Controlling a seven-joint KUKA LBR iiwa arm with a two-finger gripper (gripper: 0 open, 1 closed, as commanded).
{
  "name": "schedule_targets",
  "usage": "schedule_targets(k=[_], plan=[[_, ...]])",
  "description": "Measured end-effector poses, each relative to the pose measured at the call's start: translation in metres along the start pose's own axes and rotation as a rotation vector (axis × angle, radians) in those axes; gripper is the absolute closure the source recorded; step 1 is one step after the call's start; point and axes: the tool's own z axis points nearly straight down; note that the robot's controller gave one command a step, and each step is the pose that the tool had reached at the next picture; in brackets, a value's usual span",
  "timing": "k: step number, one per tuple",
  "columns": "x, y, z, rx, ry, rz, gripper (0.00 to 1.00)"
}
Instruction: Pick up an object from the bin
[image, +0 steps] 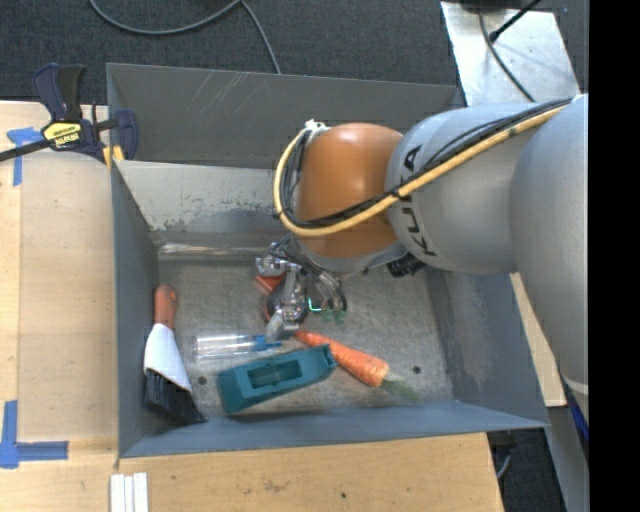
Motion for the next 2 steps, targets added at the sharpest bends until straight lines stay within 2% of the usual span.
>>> schedule_targets(k=[1,2], plan=[[-0.002,0.000,-0.004,-0.001,-0.007,0.002,0.00],[0.010,0.014,0.008,0.001,-0.015,-0.058,0.00]])
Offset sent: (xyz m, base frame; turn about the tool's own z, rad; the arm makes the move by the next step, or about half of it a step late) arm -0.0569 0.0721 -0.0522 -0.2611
